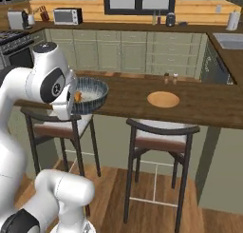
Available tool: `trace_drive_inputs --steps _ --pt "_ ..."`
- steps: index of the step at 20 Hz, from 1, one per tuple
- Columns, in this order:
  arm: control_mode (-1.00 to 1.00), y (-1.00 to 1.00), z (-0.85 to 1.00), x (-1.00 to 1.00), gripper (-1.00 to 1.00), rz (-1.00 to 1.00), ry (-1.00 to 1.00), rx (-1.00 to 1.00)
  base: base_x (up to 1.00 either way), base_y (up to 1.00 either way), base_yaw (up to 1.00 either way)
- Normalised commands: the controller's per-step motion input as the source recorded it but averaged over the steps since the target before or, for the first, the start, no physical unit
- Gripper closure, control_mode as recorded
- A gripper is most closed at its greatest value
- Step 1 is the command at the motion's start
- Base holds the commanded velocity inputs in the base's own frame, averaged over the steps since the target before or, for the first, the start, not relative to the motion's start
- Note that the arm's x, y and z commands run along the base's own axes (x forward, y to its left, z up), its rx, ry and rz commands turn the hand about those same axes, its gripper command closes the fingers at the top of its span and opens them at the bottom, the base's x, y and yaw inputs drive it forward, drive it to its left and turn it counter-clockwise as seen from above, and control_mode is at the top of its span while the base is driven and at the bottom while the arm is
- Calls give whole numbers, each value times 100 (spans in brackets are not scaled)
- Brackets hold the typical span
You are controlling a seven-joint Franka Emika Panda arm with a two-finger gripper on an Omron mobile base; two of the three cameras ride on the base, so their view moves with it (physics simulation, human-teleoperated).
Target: Pick the chicken drumstick and garlic from their plates and place them in the bowl. Then put the bowl in the fridge.
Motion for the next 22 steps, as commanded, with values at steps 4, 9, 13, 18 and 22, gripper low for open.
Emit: trace_drive_inputs --steps 4,9,13,18,22 --pt "100 0 0 0 100 0 0 0 39 100 0" --pt "100 0 0 0 100 0 0 0 42 100 0" --pt "100 0 0 0 100 0 0 0 36 100 0" --pt "100 0 0 0 100 0 0 0 35 100 0" --pt "100 0 0 0 100 0 0 0 37 100 0"
